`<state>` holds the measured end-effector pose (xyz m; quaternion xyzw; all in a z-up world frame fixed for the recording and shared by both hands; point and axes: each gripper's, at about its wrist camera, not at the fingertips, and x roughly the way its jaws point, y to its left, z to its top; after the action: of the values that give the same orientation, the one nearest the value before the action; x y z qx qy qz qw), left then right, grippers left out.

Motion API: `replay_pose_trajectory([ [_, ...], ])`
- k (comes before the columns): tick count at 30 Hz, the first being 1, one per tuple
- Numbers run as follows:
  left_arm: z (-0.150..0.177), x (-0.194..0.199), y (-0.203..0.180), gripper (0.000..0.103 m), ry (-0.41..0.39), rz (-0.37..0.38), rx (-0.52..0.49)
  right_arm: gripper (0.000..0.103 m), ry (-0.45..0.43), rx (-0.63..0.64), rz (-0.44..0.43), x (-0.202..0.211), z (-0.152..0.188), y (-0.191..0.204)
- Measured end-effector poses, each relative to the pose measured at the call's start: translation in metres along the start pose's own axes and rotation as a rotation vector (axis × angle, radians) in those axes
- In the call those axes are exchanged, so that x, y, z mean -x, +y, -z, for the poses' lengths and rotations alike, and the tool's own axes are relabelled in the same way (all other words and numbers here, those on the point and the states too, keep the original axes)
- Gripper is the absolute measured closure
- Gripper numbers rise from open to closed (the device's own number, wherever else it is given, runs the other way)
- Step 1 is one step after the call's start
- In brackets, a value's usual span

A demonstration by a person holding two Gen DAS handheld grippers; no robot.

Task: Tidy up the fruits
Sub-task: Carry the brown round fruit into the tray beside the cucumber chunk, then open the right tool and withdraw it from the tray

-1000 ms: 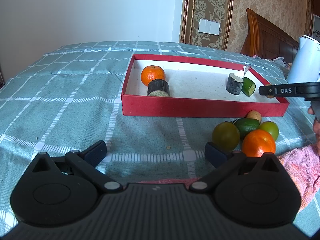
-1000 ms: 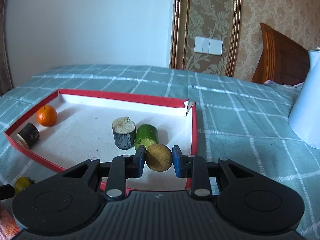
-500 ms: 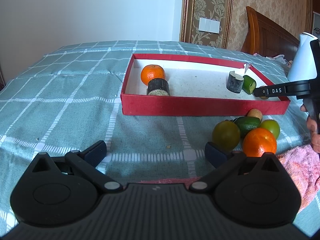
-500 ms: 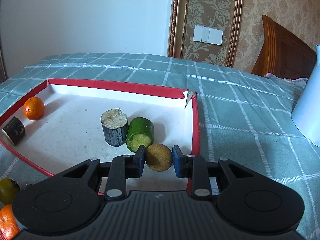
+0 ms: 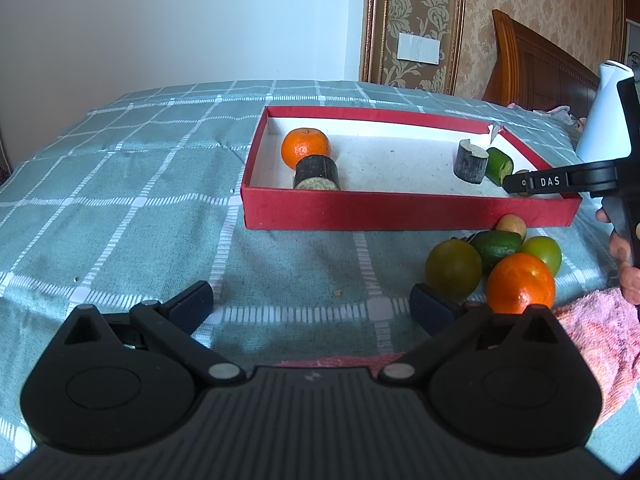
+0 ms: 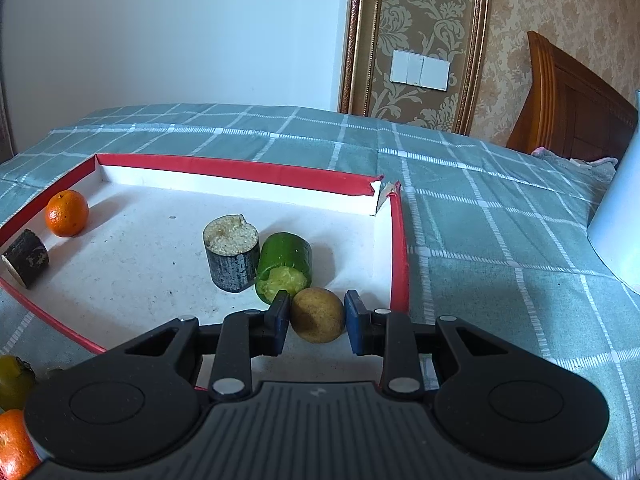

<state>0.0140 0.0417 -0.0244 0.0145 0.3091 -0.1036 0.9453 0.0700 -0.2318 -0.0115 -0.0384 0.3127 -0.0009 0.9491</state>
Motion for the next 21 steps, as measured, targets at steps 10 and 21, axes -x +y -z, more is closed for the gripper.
replay_pose_trajectory([
  [10, 0.001, 0.0, 0.0, 0.0, 0.002, -0.004, -0.005, 0.034, -0.043, 0.027, -0.022, 0.008, 0.004, 0.005],
  [21, 0.0, 0.0, 0.0, 0.0, 0.002, -0.004, -0.004, 0.023, -0.148, 0.028, 0.024, 0.031, 0.008, 0.004],
])
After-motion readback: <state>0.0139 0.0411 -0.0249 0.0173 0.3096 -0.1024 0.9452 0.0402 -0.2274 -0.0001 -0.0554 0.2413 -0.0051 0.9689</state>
